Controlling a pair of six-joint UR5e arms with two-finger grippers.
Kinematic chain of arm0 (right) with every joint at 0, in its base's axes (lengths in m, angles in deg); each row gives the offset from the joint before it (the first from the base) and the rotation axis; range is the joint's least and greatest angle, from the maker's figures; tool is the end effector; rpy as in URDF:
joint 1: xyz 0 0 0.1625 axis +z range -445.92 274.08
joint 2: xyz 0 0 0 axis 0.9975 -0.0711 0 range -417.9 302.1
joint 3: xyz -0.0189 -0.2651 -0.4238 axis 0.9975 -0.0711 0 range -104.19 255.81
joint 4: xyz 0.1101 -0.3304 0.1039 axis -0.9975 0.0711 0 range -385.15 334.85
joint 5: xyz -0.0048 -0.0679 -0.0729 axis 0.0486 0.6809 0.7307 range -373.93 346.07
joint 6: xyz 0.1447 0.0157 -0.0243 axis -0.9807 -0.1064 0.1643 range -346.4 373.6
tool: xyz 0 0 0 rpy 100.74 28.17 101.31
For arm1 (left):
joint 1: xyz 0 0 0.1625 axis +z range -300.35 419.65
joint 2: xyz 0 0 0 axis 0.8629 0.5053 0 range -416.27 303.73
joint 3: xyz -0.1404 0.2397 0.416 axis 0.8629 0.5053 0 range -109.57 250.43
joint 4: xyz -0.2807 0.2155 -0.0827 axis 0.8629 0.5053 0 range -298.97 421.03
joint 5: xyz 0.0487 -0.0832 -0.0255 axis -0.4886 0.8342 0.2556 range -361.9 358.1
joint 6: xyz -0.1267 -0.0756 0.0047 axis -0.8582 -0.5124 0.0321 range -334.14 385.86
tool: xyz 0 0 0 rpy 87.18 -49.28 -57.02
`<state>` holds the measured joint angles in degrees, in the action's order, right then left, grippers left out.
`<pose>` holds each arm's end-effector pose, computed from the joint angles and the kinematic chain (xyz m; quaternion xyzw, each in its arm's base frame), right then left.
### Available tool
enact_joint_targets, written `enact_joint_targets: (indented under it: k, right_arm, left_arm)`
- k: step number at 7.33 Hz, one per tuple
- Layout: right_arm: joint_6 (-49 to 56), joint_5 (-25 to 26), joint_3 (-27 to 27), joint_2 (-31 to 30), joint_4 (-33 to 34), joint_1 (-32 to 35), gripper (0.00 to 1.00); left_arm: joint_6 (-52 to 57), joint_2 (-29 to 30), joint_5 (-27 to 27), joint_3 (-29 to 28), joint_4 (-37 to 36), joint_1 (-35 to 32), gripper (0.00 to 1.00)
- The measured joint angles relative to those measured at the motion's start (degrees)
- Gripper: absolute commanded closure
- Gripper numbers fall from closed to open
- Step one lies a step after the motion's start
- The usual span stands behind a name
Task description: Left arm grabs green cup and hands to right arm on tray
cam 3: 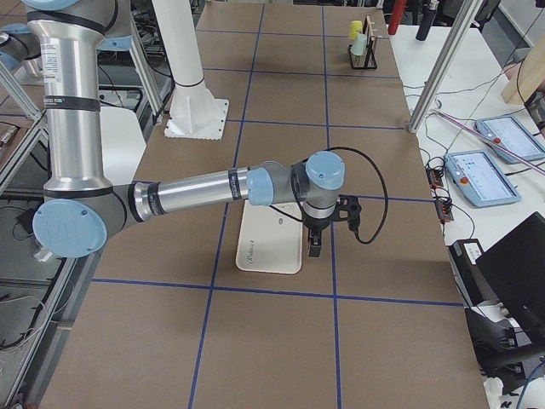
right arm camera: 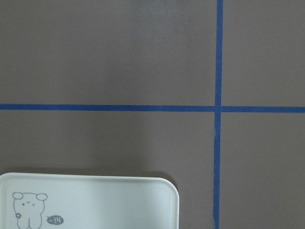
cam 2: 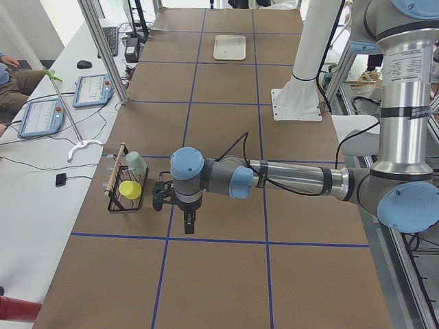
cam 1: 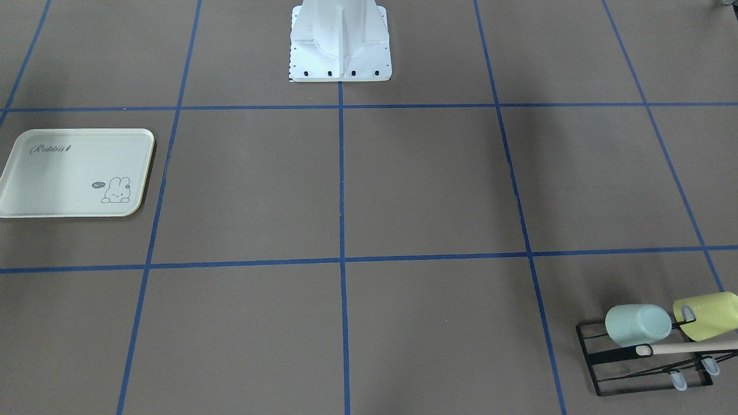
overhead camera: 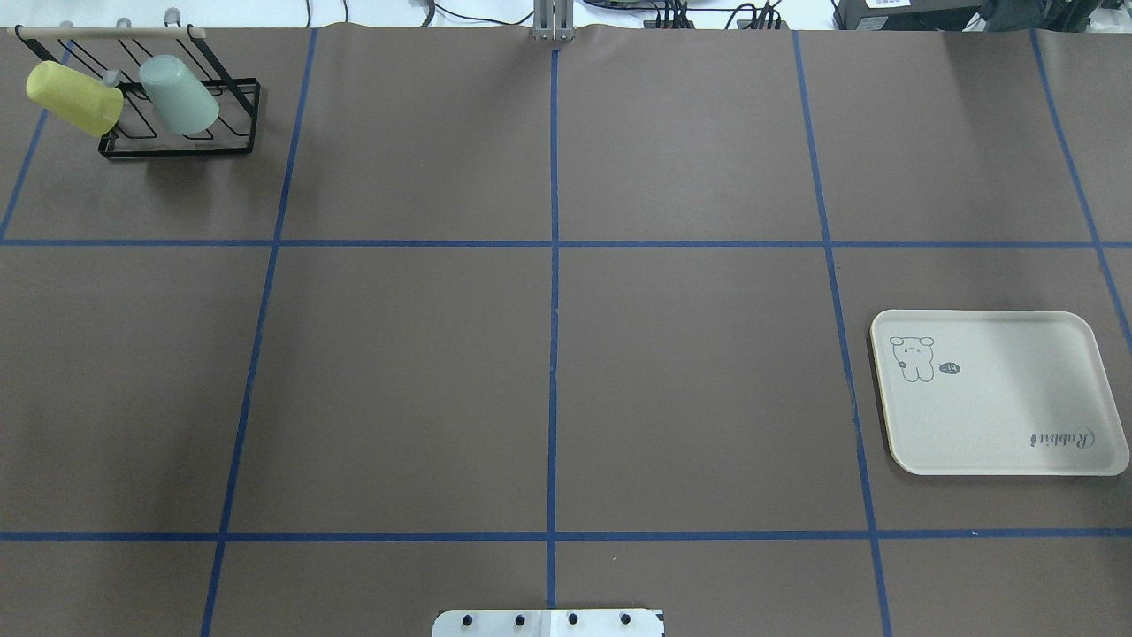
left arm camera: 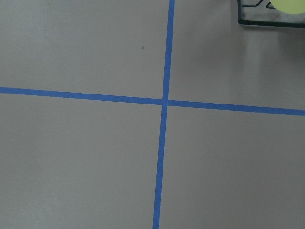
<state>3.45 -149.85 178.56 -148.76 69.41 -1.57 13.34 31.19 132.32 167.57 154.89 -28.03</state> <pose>-0.0156 -0.4360 0.6820 0.0048 -0.3937 0.0112 0.9192 -0.0130 -0.4298 0.7251 0.0192 0.3811 -0.0545 0.9227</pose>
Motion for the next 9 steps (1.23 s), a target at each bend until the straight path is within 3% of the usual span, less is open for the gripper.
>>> enact_joint_targets:
  k: [6,9]
  right_arm:
    - [-0.1,-1.2,2.3,-1.3,-0.1,0.1,0.00]
    - [-0.5,-3.4,4.0,-1.7,-0.1,0.0,0.00]
  left_arm:
    - [0.0,0.0,1.3,1.5,-0.1,0.1,0.00]
    - [0.0,-0.6,1.5,2.1,3.2,0.2,0.00]
